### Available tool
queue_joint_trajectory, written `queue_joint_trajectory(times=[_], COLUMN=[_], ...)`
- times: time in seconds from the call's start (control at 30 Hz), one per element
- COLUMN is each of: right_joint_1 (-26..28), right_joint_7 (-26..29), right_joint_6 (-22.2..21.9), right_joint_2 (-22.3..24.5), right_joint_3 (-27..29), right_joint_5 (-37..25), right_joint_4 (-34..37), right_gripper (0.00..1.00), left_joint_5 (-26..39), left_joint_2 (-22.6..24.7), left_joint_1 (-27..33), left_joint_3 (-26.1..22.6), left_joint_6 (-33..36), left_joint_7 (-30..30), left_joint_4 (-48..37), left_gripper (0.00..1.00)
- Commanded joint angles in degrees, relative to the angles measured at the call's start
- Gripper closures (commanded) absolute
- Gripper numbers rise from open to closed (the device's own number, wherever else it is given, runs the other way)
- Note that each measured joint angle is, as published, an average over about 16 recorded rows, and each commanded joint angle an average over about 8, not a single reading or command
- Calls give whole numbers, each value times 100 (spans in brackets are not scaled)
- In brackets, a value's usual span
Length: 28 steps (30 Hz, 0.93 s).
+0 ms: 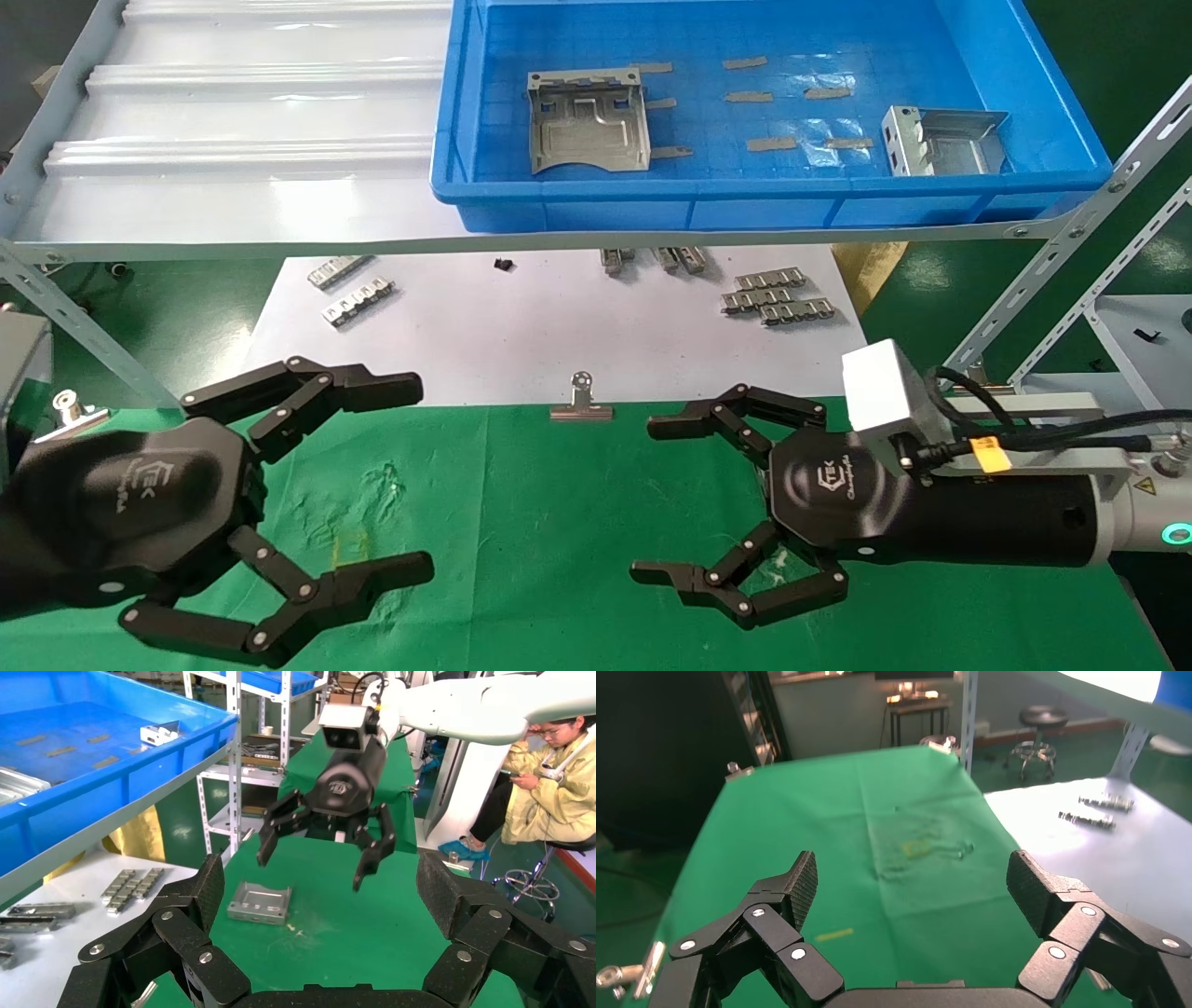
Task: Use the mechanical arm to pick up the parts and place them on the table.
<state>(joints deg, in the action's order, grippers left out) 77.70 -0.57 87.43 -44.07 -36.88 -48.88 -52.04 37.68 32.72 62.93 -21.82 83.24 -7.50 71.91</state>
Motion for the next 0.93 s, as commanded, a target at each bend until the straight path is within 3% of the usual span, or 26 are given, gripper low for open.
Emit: queue_joint_trajectory(times=[0.03,0.63,0.93], right_joint_1=[-171,-1615,-1761], right_joint_7=[120,1126,1192], right_joint_6=[-18,-167,-181], right_joint_2=[96,904,985], right_joint_3=[220,2087,2274], right_joint_5=[74,703,781], right_joint_4=[-228,-2155,-2341], right_gripper=[0,0,0], left_joint_5=[0,-1,-1], left_joint_2=[0,0,-1], left_joint_1=[0,0,-1], left_joint_3=[0,0,0], left_joint_6=[0,-1,-2], left_joint_7=[0,0,0], left_joint_4=[0,-1,-1], left_gripper=[0,0,0])
